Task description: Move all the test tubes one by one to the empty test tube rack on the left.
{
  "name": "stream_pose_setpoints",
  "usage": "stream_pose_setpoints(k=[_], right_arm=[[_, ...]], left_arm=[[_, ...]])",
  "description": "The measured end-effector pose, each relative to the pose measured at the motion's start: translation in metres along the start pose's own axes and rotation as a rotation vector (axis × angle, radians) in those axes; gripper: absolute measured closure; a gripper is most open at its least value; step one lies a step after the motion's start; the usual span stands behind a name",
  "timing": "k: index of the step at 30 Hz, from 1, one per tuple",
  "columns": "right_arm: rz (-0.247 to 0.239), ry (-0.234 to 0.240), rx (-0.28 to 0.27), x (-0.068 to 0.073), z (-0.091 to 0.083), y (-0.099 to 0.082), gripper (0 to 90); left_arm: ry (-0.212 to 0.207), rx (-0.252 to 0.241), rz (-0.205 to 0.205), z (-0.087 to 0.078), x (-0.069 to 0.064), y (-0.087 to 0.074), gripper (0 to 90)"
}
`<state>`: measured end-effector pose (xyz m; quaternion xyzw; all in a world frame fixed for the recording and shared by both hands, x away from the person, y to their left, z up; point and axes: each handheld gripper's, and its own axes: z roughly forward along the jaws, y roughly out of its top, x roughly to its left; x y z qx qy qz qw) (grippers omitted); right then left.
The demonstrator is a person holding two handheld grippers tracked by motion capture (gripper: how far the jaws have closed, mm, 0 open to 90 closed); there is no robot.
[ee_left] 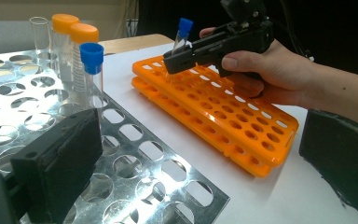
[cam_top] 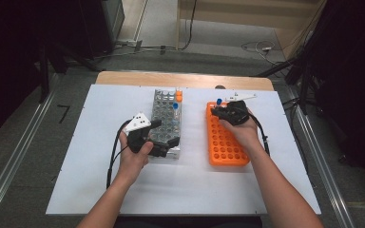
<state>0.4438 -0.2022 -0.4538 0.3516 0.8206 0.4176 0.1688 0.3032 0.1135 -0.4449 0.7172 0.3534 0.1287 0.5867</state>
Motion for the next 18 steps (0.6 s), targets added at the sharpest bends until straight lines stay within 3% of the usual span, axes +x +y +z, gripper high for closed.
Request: stream_pose_setpoints(k=[9,11,18], right_arm=[[0.01,-0.003,-0.099,0.004,-0.02,-0.001,75.0],[0.01,0.016,-0.131,0.008,-0.031,0.001,75.0],[-0.013,0.066,-0.156,0.024,-0.052,-0.004,75.0]], left_arm=[[-0.017,-0.01,0.0,0.001,-0.002,0.003,0.0],[-0.024,-0.005,0.006,0.003,-0.003,0.003,0.0],[-0.039,-0.002,0.02,0.006,-0.007,0.005,0.0]])
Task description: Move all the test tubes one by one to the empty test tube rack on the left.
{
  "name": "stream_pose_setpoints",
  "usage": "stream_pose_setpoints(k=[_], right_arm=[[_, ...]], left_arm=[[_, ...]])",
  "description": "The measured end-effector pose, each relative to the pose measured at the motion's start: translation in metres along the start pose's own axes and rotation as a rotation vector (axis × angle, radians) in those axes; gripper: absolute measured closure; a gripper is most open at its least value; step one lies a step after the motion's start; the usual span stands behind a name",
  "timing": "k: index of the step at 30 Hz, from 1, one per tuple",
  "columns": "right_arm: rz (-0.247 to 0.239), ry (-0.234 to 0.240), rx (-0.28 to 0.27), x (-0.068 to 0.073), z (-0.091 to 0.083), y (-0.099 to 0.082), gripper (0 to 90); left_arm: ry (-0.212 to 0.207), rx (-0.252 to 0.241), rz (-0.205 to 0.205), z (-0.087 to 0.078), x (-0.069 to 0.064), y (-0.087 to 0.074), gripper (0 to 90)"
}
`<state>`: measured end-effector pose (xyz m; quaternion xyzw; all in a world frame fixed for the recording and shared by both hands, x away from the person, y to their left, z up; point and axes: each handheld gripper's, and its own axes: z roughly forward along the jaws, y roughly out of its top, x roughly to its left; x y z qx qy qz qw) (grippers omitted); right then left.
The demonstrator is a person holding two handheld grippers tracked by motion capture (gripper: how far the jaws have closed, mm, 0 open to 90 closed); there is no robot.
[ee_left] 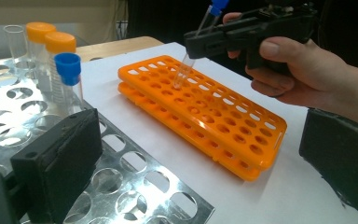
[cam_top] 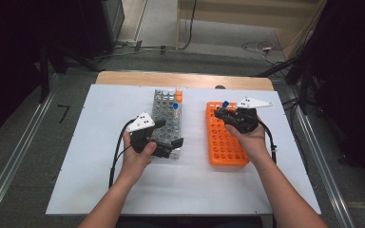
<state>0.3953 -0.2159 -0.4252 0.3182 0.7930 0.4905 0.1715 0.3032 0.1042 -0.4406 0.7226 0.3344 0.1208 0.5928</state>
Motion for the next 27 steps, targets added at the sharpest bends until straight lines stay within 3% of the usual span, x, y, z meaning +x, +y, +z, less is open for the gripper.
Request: stream_pose_setpoints(k=[11,16,24,27], right_arm=[[-0.017,0.1,-0.011,0.03,-0.02,-0.017,75.0],[-0.024,0.143,-0.009,0.043,-0.022,-0.024,75.0],[-0.078,0.235,0.033,0.072,-0.016,-0.031,75.0],[-0.089,0.254,0.041,0.078,-0.014,-0.032,75.0]], left_arm=[[-0.028,-0.001,0.02,0.005,-0.009,0.003,1.3],[0.009,0.009,0.041,0.011,-0.018,0.006,16.1],[-0.079,0.002,0.056,0.021,-0.027,0.009,43.2],[-0.111,0.006,0.068,0.025,-0.031,0.009,48.8]])
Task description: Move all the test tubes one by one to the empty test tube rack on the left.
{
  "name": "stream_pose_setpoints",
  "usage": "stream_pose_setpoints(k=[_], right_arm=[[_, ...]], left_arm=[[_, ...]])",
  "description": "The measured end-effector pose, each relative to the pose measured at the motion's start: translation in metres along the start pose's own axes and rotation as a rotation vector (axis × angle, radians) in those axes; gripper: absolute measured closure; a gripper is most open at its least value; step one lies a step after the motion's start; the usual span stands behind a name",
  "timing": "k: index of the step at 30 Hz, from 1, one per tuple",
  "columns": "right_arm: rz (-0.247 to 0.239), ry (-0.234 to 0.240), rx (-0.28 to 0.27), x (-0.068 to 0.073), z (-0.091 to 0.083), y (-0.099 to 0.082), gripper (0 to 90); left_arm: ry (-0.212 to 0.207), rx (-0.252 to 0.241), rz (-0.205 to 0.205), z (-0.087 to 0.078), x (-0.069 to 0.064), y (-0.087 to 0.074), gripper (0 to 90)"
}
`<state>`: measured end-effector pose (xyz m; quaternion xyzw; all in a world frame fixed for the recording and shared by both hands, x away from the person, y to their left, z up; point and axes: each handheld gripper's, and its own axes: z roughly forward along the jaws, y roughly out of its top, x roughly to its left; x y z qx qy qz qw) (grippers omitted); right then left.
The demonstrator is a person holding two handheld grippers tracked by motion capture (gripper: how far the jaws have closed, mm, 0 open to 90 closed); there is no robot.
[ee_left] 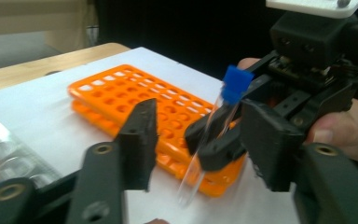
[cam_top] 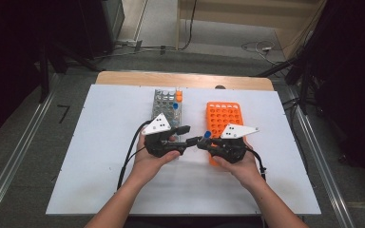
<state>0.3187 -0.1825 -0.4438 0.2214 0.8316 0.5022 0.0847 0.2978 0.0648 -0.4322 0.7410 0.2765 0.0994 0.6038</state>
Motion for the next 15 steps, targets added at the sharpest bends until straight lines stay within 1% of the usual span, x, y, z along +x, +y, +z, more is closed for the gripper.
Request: stream_pose_setpoints(k=[2,4,5,7,9,11,13,15], right_arm=[[-0.011,0.02,0.008,0.007,0.005,0.001,75.0],[-0.012,0.025,0.011,0.008,0.006,0.002,75.0],[-0.013,0.034,0.016,0.01,0.008,0.002,75.0],[-0.013,0.039,0.018,0.011,0.01,0.002,75.0],[-0.019,0.049,0.025,0.014,0.012,0.002,75.0],[-0.016,0.052,0.027,0.014,0.013,0.002,75.0],[-0.014,0.056,0.027,0.014,0.014,0.002,75.0],[-0.011,0.069,0.03,0.014,0.014,0.001,74.9]], left_arm=[[-0.019,0.009,0.01,0.003,-0.002,-0.001,52.2],[-0.04,0.016,0.015,0.006,-0.004,-0.002,53.9],[-0.044,0.022,0.019,0.007,-0.005,-0.002,57.3],[-0.051,0.027,0.021,0.009,-0.005,-0.002,58.7],[-0.069,0.028,0.016,0.01,-0.006,-0.002,64.4],[-0.079,0.033,0.023,0.011,-0.006,-0.002,69.9],[-0.076,0.033,0.034,0.012,-0.007,-0.003,70.9],[-0.078,0.032,0.037,0.012,-0.007,-0.003,72.9]])
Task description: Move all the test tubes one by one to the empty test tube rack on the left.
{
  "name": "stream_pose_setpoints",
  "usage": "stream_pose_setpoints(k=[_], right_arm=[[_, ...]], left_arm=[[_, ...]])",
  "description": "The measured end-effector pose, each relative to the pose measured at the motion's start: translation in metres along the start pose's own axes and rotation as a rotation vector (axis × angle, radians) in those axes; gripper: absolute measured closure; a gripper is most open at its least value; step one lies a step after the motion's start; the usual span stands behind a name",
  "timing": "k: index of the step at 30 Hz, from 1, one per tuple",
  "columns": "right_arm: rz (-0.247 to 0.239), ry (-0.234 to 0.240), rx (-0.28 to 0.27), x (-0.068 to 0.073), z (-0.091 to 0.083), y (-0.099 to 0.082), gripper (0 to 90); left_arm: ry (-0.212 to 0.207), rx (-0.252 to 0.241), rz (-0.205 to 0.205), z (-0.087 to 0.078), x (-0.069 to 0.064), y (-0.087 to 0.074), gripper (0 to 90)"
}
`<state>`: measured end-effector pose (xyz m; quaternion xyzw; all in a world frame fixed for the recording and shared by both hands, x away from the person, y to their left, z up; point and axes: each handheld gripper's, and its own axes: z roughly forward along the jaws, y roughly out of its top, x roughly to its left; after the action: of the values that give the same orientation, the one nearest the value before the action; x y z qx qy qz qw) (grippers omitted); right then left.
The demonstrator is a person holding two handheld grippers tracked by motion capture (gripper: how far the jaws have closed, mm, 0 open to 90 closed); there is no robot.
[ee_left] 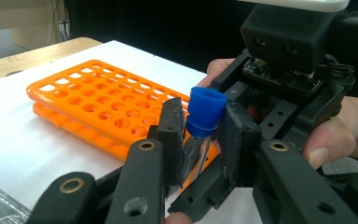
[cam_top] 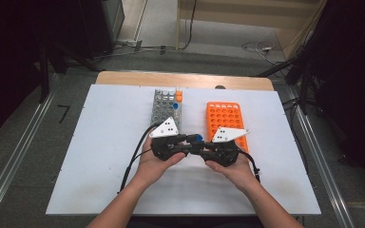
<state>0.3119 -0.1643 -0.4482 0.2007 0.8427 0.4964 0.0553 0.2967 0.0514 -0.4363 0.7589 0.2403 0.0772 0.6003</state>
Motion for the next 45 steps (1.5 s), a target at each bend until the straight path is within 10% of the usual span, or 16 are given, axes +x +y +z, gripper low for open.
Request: stream_pose_setpoints(k=[13,20,29,45], right_arm=[[0.013,-0.014,-0.021,-0.004,-0.006,-0.001,69.4],[0.045,-0.074,-0.054,-0.013,-0.026,-0.012,27.5],[0.063,-0.067,-0.053,-0.02,-0.05,-0.03,0.0],[0.094,-0.12,-0.05,-0.021,-0.09,-0.064,0.0]], left_arm=[[0.069,-0.051,0.008,-0.004,0.004,0.005,76.8],[0.143,-0.105,-0.022,-0.017,0.027,0.016,76.8],[0.218,-0.123,-0.04,-0.024,0.049,0.021,76.8],[0.299,-0.152,-0.051,-0.031,0.074,0.032,76.8]])
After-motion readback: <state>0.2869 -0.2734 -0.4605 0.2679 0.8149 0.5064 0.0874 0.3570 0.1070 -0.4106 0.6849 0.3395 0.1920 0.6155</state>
